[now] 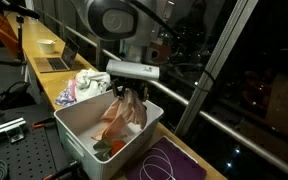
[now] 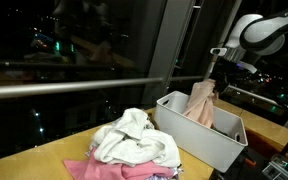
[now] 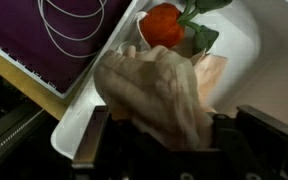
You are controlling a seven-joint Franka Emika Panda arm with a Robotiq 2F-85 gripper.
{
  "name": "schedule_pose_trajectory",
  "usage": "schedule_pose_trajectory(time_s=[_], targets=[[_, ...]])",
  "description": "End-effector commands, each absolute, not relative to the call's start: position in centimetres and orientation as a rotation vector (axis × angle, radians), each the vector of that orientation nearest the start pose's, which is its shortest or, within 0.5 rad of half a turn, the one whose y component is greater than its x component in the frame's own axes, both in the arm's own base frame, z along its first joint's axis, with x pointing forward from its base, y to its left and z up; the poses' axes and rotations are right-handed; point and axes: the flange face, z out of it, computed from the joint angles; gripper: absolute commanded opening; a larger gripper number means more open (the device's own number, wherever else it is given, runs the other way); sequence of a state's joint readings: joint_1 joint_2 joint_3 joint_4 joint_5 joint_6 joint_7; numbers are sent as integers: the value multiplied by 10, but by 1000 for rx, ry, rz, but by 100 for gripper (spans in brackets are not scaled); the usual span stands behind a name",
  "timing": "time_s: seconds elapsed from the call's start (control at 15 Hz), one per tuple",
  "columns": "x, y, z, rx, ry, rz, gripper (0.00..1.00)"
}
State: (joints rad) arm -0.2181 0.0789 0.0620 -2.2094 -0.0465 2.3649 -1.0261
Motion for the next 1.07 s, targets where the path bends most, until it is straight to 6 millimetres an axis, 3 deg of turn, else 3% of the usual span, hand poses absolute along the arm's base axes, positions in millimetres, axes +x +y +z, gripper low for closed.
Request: schedule_pose_trajectory(time_s=[0.0,0.2,0.33,0.87,1.0], targets=[[523,-63,403,-2882,-1436,-132,0],[516,-39,436,-2875,-1488,-172,0],[513,-13,470,-2870,-1541,-220,0],[492,130,642,-2804,-1872,-510,0],[490,153,665,-2783,-1936,-544,0]])
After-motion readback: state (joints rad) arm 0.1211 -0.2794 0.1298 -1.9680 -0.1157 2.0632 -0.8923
